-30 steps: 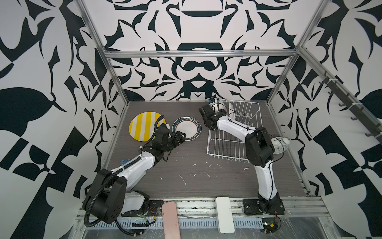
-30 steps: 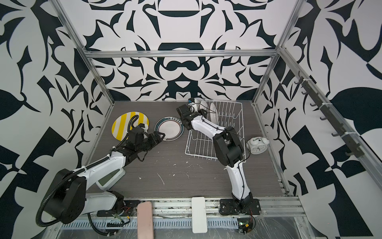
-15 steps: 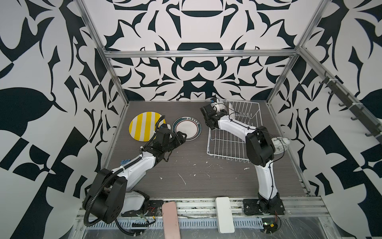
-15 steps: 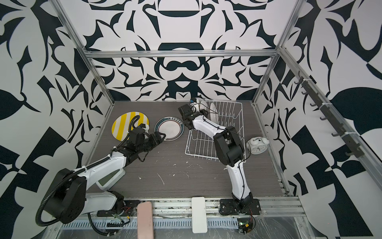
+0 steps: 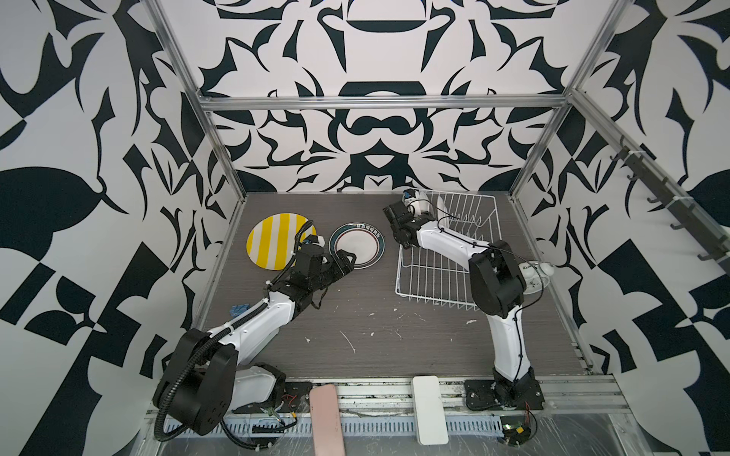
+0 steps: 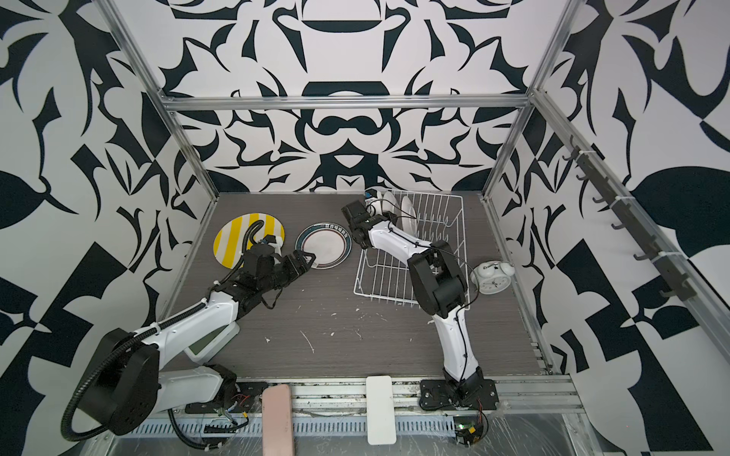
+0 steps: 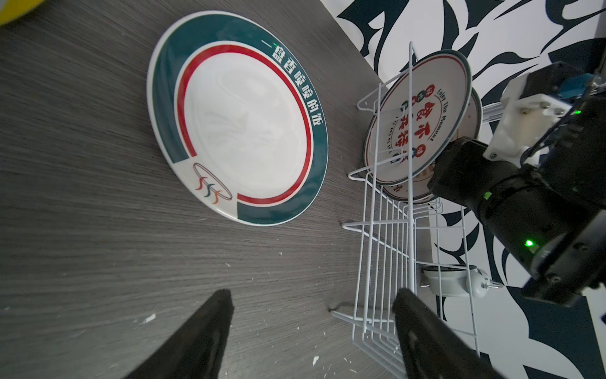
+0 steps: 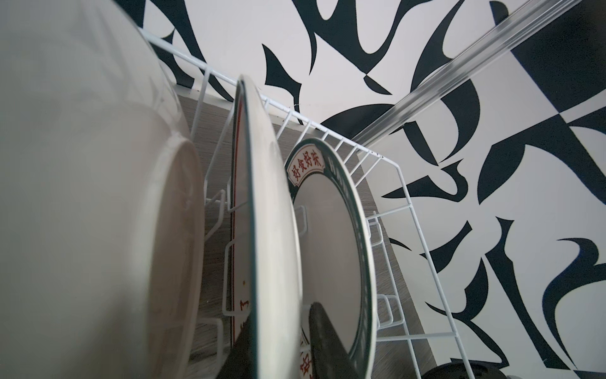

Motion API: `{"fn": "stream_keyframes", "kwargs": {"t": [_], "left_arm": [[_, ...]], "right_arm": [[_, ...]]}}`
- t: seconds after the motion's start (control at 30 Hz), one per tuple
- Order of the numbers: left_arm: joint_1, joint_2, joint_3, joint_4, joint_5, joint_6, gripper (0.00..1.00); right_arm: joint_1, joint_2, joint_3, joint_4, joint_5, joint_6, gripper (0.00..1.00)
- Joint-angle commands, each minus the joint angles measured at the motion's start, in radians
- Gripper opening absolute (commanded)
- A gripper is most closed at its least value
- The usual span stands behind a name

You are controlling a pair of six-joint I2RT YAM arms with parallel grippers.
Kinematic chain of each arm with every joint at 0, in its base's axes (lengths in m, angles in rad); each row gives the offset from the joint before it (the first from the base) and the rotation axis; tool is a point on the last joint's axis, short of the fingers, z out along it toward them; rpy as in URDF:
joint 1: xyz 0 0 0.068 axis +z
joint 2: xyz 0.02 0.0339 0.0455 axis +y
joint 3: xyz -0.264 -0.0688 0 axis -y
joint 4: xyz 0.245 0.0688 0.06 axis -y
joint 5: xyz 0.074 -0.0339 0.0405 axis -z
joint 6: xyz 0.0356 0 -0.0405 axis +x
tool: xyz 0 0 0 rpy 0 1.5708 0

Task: Unload the plates from the dish rack
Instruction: Pick up the plate from the dish rack.

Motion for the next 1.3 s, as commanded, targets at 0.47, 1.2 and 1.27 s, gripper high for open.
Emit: {"fn": "stream_keyframes", "kwargs": {"t": [0.47,1.2,1.27], "left_arm": [[-0.005,-0.015,-0.009,-0.007,-0.012,-0.004,0.82],[-0.005,-0.031,-0.012,-0.02,-0.018,0.002,0.82],[-0.005,-0.032,-0.011,-0.021,-0.019,0.002,0.82]], "right_arm": [[0.001,-0.025,-0.002,-0.003,0.03,0.01,0.17],[0.017,-0.037,-0.01,0.03,0.076,-0.032,0.13],[0.018,-0.041,-0.012,0.035,0.083,-0.037,0.13]]}}
